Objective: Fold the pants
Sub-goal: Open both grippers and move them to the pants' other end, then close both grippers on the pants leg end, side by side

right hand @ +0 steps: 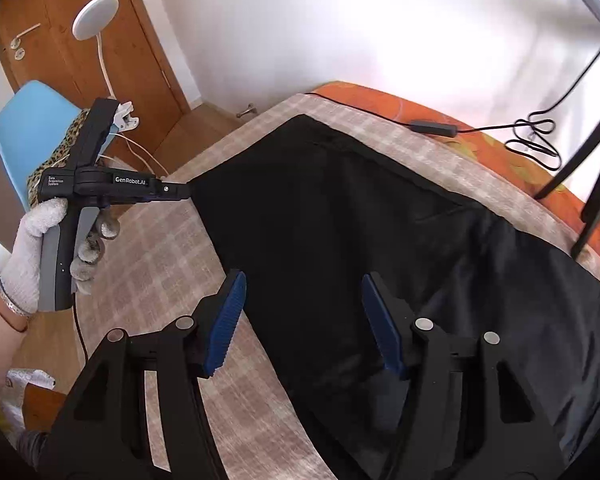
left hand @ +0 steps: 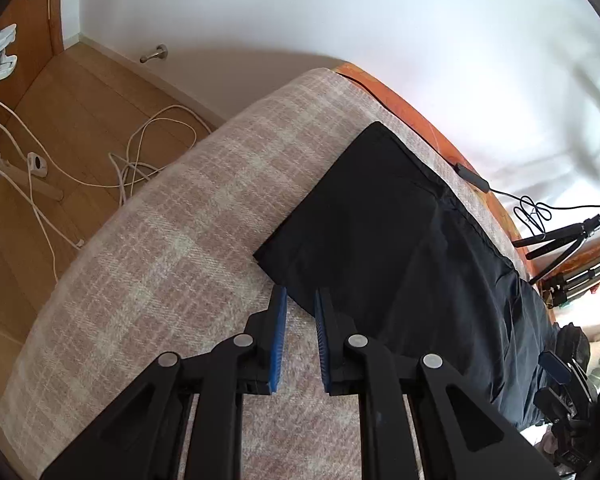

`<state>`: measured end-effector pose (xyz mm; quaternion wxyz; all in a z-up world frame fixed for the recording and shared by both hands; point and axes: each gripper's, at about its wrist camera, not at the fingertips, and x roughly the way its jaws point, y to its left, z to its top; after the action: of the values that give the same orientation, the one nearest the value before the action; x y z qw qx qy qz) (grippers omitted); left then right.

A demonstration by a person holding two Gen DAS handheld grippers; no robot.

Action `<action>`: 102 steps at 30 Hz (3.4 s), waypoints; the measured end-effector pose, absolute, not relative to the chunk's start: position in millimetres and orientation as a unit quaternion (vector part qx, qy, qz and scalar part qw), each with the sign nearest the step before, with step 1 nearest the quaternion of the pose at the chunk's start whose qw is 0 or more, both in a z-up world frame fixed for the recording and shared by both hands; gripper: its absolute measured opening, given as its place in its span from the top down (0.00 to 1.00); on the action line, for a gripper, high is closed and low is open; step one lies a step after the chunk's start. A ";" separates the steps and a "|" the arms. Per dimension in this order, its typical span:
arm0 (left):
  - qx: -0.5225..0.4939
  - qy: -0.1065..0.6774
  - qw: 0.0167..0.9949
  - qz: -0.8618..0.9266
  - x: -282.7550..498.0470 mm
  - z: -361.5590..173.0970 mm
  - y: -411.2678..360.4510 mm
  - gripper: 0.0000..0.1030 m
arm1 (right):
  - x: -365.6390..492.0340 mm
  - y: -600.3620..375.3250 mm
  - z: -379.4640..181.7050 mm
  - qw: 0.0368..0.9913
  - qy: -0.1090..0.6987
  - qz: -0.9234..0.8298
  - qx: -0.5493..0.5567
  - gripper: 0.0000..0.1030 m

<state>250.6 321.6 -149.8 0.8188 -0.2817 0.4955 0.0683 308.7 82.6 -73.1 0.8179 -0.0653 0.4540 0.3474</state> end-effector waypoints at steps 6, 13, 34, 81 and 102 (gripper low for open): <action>-0.305 0.494 0.810 0.083 256.6 -160.3 331.2 0.89 | 317.0 122.6 -99.2 0.797 0.473 0.363 -0.091 0.39; -0.328 0.482 0.808 0.083 260.5 -166.8 339.4 0.86 | 330.0 130.1 -119.8 0.790 0.488 0.360 -0.089 0.39; -0.345 0.459 0.814 0.082 270.3 -167.4 341.4 0.78 | 357.7 134.7 -126.0 0.790 0.498 0.352 -0.067 0.39; -0.161 0.379 0.910 -0.048 247.1 -127.0 248.2 0.98 | 461.0 219.6 -96.7 0.794 0.527 0.303 -0.007 0.96; -0.124 0.417 0.887 -0.153 212.9 -82.9 127.5 0.98 | 422.7 33.3 -92.6 0.808 0.528 0.249 0.082 0.96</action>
<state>212.9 127.5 -82.9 0.8874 -0.1243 0.4166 -0.1532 422.7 33.3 -92.6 0.8077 0.0821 0.5282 0.2489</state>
